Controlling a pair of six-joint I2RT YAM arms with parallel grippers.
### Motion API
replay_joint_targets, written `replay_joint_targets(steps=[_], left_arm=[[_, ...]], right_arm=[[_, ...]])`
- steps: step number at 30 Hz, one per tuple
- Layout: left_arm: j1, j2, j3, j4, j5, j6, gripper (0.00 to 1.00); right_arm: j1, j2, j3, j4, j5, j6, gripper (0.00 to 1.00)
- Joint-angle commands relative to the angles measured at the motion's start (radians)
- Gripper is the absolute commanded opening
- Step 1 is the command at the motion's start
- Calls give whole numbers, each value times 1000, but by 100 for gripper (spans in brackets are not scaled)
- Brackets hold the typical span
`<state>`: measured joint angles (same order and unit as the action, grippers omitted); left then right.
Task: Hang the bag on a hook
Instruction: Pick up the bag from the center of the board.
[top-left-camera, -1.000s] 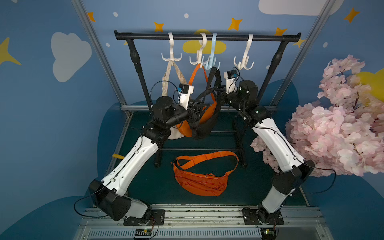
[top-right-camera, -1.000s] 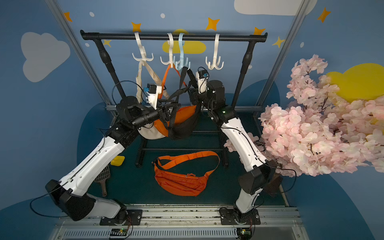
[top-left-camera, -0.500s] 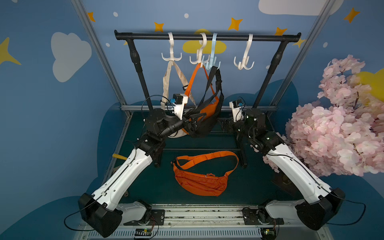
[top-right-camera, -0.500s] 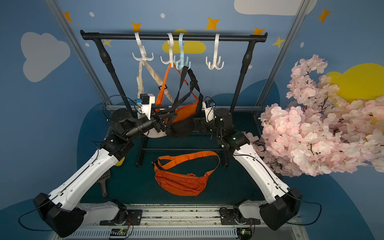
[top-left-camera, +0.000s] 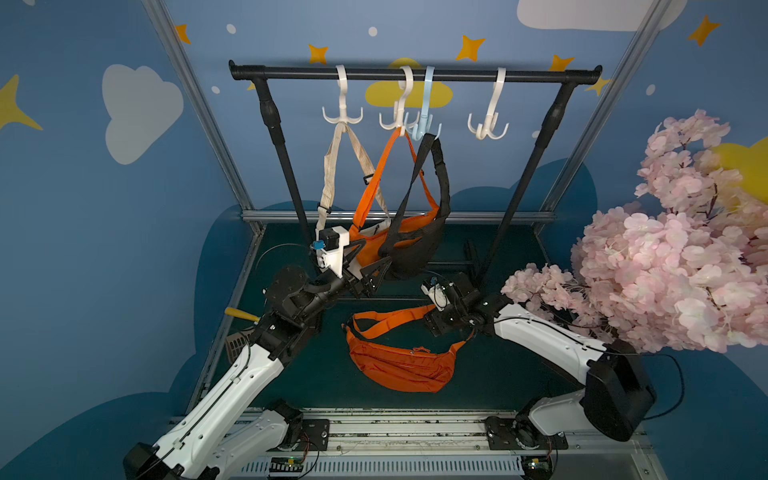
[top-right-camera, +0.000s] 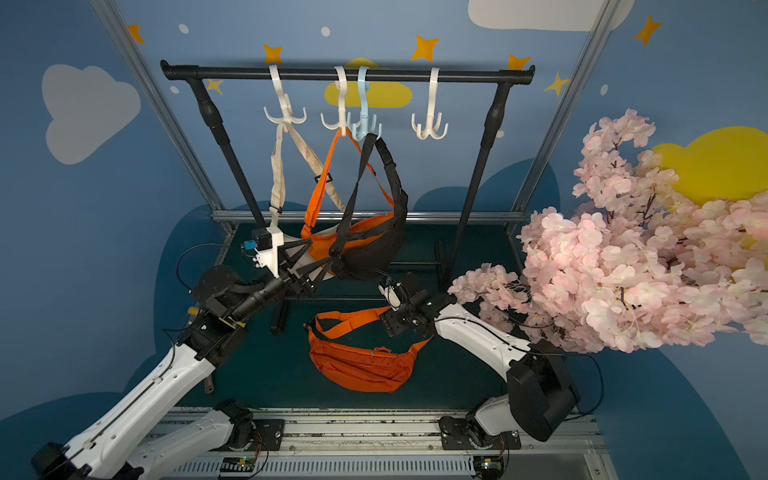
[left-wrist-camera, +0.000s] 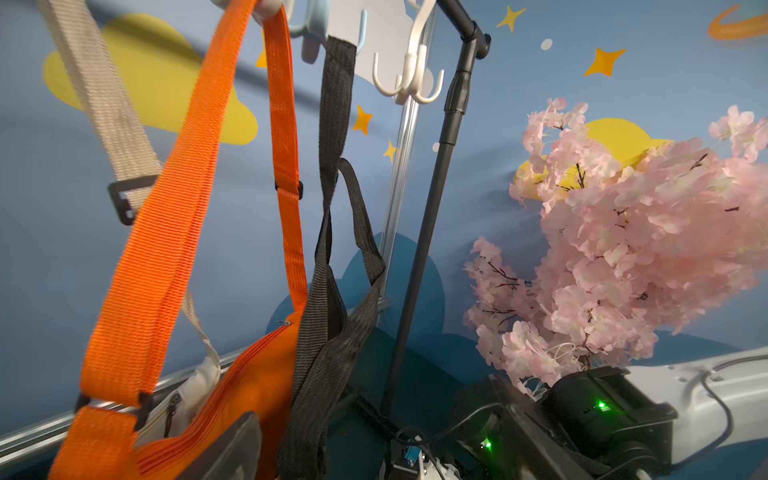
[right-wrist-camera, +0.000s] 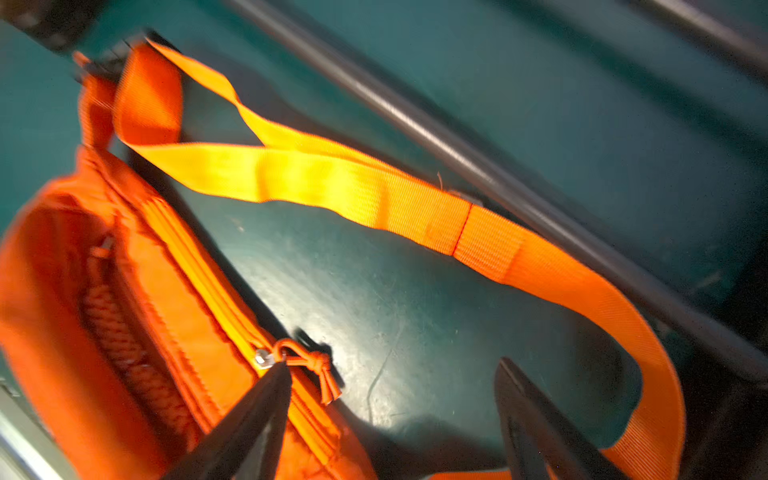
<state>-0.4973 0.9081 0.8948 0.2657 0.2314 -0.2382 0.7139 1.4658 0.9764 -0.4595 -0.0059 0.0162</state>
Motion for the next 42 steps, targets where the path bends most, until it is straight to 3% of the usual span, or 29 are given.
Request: replay_joint_targets(steps=[1, 9, 19, 22, 26, 28, 30, 34, 42], left_arm=[[3, -87, -45, -25, -86, 12, 91], [5, -245, -135, -101, -165, 11, 94], [5, -312, -157, -158, -221, 28, 95], [5, -321, -158, -163, -231, 31, 95], [6, -327, -155, -168, -244, 41, 96], [6, -324, -155, -168, -250, 45, 96], [6, -322, -156, -169, -248, 49, 96], [8, -327, -162, -175, -252, 55, 96], [14, -331, -208, -199, -260, 48, 96]], right_arm=[[9, 68, 49, 9, 9, -76, 81], [12, 265, 171, 35, -15, -190, 82], [7, 444, 294, 29, -98, -285, 82], [9, 475, 305, 18, -142, -301, 78], [14, 495, 300, 4, -150, -308, 65], [16, 498, 293, 5, -145, -305, 49], [20, 494, 283, 14, -130, -296, 27], [28, 453, 259, 24, -87, -283, 0], [54, 209, 206, 56, 26, -242, 0]])
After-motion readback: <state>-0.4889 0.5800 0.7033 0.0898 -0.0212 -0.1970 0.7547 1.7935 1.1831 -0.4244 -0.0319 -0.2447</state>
